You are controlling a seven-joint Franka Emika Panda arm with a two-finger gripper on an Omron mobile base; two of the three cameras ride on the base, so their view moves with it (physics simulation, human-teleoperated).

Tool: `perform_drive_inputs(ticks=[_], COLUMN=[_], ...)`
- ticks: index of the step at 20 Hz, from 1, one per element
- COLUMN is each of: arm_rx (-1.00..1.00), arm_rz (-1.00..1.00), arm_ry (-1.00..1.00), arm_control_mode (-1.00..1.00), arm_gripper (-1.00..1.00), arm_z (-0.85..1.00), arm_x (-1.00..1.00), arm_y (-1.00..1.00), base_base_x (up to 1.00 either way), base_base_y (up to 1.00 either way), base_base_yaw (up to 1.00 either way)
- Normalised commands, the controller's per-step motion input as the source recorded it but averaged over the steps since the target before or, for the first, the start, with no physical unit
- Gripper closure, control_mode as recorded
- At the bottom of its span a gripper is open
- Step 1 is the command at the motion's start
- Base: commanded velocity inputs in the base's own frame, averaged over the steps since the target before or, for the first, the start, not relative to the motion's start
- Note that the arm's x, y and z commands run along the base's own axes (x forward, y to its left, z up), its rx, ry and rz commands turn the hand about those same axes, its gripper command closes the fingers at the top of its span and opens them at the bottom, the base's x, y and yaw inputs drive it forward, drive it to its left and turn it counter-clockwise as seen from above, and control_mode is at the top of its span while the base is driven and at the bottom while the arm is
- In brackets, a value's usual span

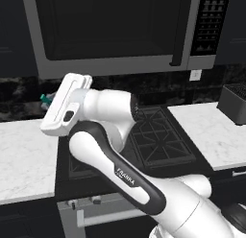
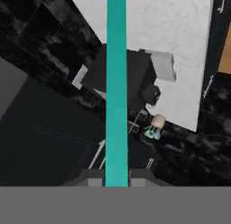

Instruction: Put the squash and lemon wedge in the pot. Retrieve the spatula and lightly stir the vegetables in the pot.

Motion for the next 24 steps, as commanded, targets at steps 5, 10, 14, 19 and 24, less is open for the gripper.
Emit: perform_drive_inputs(ticks=[5, 10, 14, 19, 24], arm_rx=[0.24, 0.22, 0.3, 0.28, 0.23], arm_rz=[-0.25, -0.17, -0.12, -0.11, -0.16], arm_ry=[0.11, 0.25, 0.19, 0.17, 0.02], arm_control_mode=[-1.0, -1.0, -1.0, -1.0, -1.0], arm_gripper=[1.0, 1.0, 1.0, 1.0, 1.0], arm_z=[0.16, 0.28, 0.31, 0.37, 0.24], arm_x=[-0.03, 0.0, 0.0, 0.0, 0.0], arm_y=[-0.6, -0.64, -0.53, -0.46, -0.49], base_base_x=[0.0, 0.0, 0.0, 0.0, 0.0], base_base_y=[0.0, 0.0, 0.0, 0.0, 0.0], base_base_yaw=[0.0, 0.0, 0.0, 0.0, 0.0])
